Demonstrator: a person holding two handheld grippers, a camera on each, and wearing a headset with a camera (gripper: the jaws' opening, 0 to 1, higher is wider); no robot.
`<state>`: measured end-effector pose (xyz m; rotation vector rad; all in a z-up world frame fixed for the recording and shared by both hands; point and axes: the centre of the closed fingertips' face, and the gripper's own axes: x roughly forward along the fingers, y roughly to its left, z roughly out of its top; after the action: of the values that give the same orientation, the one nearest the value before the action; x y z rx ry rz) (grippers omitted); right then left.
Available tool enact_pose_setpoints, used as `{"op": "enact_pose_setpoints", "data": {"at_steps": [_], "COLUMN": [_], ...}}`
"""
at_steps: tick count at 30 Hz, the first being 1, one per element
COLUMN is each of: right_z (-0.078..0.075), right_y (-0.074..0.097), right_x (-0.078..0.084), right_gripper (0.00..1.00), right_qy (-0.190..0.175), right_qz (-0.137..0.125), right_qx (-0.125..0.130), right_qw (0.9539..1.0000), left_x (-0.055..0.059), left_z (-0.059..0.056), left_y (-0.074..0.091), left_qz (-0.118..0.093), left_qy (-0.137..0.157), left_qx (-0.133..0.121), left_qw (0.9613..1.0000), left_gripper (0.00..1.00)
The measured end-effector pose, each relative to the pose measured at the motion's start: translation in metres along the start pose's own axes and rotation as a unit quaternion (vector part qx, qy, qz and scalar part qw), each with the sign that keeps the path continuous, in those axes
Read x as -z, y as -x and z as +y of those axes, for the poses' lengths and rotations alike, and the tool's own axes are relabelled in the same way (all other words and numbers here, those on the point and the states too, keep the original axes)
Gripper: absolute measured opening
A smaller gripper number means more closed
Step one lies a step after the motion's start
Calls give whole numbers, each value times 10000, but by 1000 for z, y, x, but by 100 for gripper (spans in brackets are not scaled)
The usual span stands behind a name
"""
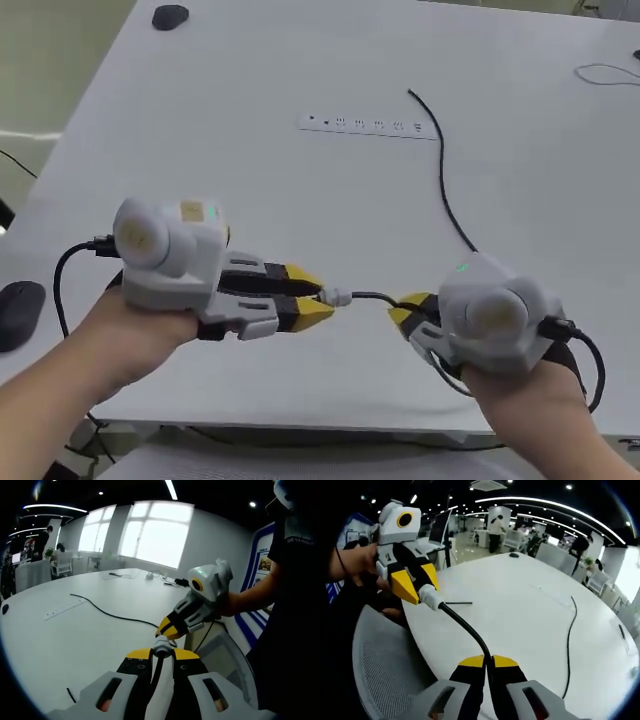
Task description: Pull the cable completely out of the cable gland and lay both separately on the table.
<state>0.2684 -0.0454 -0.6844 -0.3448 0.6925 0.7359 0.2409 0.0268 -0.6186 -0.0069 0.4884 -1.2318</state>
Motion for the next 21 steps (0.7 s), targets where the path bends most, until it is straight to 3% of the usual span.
{"op": "enact_pose_setpoints", "data": {"at_steps": [7, 12, 21], "right_z": [-8, -14, -13], "right_y": [-5, -10, -9], "right_x": [20, 37, 32], "right_gripper": [0, 0, 0], "right_qy": [-621, -1322, -934], "right_qz": [183, 332, 225], "right_qx": [22, -12, -16], "right_qw": [9979, 9907, 9954], "left_x": [2, 3, 2], "left_z": [-3, -4, 1], "left_y": [-2, -4, -4], "left_qz": [15, 27, 34], "left_qy": [3, -10, 23], "left_qx": [41, 76, 49], "left_qw": [10000, 10000, 10000], "left_gripper": [15, 15, 15]}}
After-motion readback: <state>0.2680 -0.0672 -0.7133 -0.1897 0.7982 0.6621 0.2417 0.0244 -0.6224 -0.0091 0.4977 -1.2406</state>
